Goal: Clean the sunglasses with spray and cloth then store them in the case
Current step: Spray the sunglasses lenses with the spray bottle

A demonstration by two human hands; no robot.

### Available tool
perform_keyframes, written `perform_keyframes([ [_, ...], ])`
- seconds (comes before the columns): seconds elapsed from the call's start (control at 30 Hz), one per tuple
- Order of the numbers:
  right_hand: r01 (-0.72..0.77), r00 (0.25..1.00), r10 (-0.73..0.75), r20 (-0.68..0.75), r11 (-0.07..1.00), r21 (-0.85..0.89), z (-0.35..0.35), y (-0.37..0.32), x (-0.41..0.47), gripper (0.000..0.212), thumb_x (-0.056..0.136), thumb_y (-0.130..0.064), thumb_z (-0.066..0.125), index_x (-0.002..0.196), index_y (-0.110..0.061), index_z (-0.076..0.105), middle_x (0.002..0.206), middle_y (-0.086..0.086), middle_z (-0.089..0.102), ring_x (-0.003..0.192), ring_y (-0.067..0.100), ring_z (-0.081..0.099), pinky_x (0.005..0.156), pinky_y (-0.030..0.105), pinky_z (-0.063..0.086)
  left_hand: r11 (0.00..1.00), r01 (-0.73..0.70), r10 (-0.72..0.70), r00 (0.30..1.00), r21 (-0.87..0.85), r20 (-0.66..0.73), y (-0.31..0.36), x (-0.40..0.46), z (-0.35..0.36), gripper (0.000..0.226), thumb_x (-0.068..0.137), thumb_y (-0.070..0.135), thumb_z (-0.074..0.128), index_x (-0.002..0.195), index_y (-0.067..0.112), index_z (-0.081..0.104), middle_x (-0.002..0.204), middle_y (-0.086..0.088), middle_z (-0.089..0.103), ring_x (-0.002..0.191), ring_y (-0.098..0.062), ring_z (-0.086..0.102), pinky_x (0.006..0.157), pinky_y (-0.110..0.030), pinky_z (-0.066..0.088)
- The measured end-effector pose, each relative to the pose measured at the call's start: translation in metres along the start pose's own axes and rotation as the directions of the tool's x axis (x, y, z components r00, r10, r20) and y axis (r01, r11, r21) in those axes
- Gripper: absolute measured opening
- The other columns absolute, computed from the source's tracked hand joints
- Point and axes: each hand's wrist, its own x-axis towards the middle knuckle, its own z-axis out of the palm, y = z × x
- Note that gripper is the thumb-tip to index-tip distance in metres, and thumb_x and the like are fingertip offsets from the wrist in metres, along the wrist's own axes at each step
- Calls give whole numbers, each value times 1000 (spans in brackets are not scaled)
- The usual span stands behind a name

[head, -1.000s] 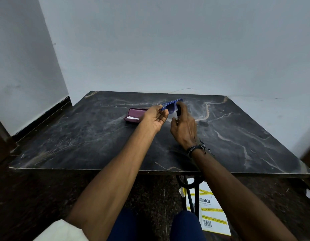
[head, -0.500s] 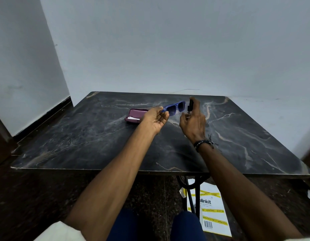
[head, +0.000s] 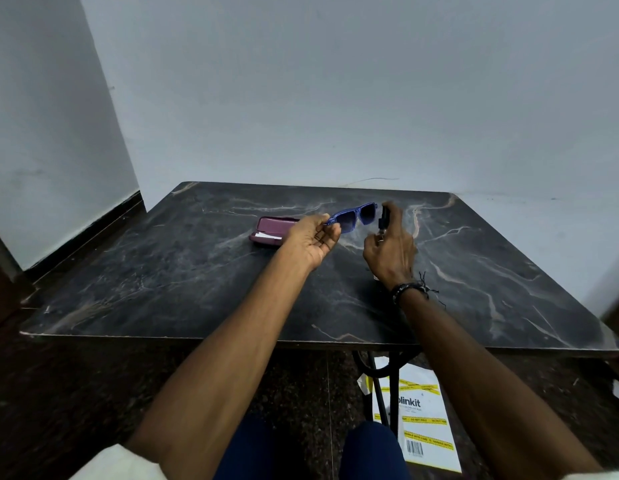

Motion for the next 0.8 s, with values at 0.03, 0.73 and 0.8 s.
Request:
perform_keyframes([
  [0.03,2,1000,-2,-1,1000,7,0,0,0,61,77,-2,54,132,-20,35,87,4,59,61,22,57,51,33,49,1000,1,-1,1000,-1,-1,0,0,0,17,91,-2,58,74,-3,57,54,-11,57,51,-16,57,43,-22,55],
  [0.73,140,990,-137,-43,985,101,0,-8,-11,60,83,-7,55,137,-21,34,96,5,66,60,17,58,51,32,51,1000,-4,4,1000,-12,4,-3,2,2,16,90,-2,58,74,-4,57,41,-10,58,35,-15,59,44,-22,56],
  [0.8,213,977,-213,-13,973,89,2,-15,-13,59,85,-9,54,138,-23,33,104,8,65,66,21,60,53,35,52,1000,-15,15,1000,-26,-5,-3,4,5,18,91,-1,57,74,-4,55,38,-8,56,32,-14,57,42,-22,55],
])
